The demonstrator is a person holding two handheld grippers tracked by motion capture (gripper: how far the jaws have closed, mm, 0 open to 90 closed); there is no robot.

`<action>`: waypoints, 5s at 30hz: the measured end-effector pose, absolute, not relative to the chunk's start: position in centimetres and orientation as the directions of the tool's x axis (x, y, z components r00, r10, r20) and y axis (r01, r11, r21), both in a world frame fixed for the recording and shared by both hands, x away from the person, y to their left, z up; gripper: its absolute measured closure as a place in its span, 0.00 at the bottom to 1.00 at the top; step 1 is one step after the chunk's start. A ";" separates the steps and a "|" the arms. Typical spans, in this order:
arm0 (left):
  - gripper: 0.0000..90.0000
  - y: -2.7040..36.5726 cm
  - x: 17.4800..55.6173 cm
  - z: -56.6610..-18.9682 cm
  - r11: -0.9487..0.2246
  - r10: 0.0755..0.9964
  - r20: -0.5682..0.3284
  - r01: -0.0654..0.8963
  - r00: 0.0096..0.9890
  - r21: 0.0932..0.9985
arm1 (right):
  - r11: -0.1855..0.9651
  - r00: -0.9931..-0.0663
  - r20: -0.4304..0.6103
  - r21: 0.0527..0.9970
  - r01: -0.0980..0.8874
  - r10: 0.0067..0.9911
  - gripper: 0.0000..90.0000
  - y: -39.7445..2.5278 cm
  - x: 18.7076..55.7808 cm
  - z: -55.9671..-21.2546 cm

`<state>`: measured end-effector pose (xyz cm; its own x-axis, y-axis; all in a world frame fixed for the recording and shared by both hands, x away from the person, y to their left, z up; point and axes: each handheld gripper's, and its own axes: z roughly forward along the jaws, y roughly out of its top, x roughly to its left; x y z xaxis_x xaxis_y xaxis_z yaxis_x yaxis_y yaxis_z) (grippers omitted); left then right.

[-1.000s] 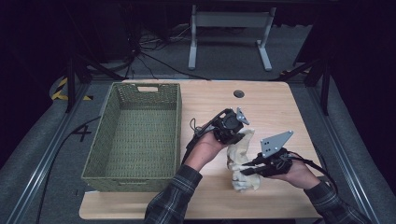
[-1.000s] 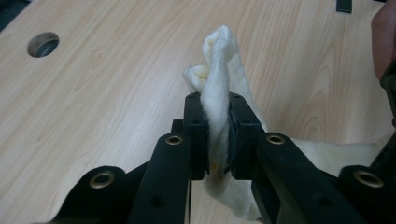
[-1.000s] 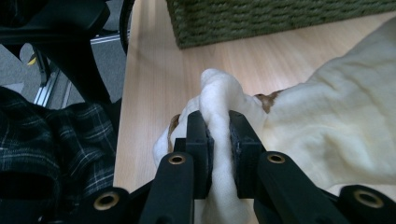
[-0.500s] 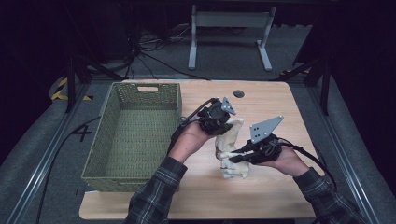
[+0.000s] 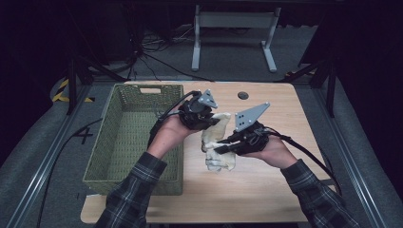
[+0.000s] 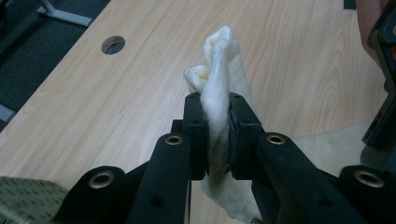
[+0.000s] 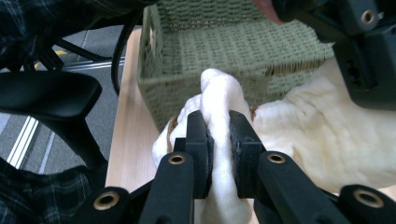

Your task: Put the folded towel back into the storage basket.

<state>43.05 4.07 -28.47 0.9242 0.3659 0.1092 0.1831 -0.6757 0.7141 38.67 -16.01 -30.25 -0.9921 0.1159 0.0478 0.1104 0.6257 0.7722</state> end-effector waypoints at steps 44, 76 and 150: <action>0.89 17.4 42.1 -32.6 -0.582 0.508 0.076 0.277 0.858 0.765 | 0.601 -0.997 0.071 0.797 0.067 0.017 0.90 -1.1 40.5 -33.1; 0.89 17.2 42.8 -34.0 -0.572 0.514 0.020 0.325 0.858 0.753 | 0.625 -0.995 0.071 0.774 0.101 0.073 0.67 -1.9 40.3 -35.6; 0.21 0.2 41.2 -35.5 -0.540 0.583 -0.040 0.424 0.811 0.727 | 0.599 -0.921 0.009 0.757 0.261 0.390 0.39 -29.3 39.7 -38.7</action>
<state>41.21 0.23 -35.48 0.8113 0.5833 -0.0396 0.4239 -0.5402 0.7269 39.72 -29.30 -38.74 -0.9209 0.3896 0.0091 0.2610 0.5993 0.7568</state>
